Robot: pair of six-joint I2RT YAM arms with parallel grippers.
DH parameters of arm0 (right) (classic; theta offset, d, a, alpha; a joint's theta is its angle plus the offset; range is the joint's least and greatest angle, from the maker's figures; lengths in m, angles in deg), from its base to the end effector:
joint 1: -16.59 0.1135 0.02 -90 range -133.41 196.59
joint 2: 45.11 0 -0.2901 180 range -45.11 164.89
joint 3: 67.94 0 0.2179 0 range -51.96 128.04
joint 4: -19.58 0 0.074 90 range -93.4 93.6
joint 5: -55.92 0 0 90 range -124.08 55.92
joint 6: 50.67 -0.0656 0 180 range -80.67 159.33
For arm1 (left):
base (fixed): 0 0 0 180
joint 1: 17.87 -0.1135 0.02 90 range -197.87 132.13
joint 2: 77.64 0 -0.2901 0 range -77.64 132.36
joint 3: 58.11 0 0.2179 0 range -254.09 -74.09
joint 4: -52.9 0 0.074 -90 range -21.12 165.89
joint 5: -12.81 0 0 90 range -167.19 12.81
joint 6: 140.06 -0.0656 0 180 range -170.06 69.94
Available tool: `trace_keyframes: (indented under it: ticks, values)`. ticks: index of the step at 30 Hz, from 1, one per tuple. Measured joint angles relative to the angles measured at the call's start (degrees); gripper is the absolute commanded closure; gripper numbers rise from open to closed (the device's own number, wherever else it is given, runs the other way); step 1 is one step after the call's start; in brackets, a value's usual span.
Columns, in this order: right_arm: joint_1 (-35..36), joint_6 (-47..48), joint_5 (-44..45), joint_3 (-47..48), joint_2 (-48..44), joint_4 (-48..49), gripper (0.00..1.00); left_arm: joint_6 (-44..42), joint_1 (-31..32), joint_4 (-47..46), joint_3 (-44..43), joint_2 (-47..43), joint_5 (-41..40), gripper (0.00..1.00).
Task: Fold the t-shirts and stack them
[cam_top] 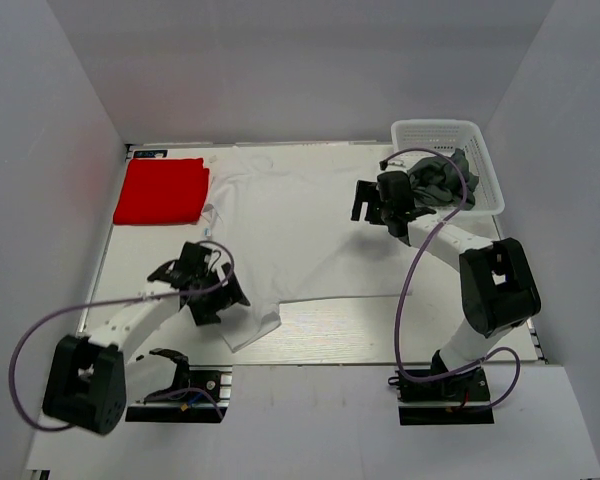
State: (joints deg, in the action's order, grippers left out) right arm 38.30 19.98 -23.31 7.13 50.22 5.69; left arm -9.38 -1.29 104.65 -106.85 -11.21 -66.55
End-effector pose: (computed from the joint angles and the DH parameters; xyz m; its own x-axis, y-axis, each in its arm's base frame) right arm 0.3445 0.1240 0.2492 -0.5649 0.1254 -0.8156 -0.0345 0.9839 0.1752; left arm 0.1501 -0.0573 0.1835 -0.9038 -0.3993 -0.1536 -0.3251 0.8745 -0.3600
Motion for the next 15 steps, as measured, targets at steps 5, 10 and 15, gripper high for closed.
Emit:
trace_keyframes:
  ticks: [5, 10, 15]
  values:
    - [-0.22, -0.02, 1.84, -0.74, -0.87, 0.94, 0.10, 4.98, 0.55, 5.95, 7.34, -11.56, 3.91, 0.08]
    - [-0.74, -0.22, 2.51, -2.71, -1.99, 1.11, 0.10, 7.69, 0.92, 10.91, 7.48, -12.63, 3.96, 0.25]
    - [-1.09, -0.68, 2.47, -3.13, -1.99, 1.07, 0.10, 8.57, 1.70, 14.51, 7.48, -11.82, 3.69, 0.33]
